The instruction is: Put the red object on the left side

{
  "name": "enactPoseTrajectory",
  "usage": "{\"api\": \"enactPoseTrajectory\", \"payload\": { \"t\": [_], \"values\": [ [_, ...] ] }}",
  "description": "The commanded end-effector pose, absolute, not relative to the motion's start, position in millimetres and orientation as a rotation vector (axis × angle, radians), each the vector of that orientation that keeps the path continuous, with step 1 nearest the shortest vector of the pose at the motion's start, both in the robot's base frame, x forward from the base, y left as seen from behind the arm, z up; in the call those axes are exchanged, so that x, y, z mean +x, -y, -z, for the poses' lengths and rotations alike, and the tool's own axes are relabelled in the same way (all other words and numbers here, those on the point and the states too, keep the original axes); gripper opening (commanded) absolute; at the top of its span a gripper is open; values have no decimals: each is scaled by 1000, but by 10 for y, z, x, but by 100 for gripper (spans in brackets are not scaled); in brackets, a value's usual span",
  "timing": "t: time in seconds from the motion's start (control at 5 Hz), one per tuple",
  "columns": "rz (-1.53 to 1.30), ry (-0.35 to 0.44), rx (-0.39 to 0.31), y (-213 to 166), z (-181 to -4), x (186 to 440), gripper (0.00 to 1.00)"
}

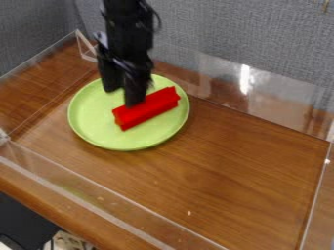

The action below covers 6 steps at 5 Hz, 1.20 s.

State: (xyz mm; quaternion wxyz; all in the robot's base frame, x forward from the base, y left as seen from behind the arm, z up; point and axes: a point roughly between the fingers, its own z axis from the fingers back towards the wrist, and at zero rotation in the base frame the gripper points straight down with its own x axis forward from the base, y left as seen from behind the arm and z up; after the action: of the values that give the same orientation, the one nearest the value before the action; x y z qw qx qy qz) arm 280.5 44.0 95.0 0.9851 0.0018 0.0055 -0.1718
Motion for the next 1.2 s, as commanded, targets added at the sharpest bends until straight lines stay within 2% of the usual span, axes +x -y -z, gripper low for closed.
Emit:
{"api": "enactPoseTrajectory", "payload": {
  "t": [0.0, 0.2, 0.4, 0.8, 1.0],
  "values": [
    [379, 10, 10, -380, -983, 2891, 100],
    [406, -5, 5, -361, -975, 2883, 0],
    [433, 7, 9, -389, -1052, 2902, 0],
    [380, 93, 49, -865, -1576, 2905, 0],
    [433, 80, 22, -648, -1379, 2907, 100]
  ]
}}
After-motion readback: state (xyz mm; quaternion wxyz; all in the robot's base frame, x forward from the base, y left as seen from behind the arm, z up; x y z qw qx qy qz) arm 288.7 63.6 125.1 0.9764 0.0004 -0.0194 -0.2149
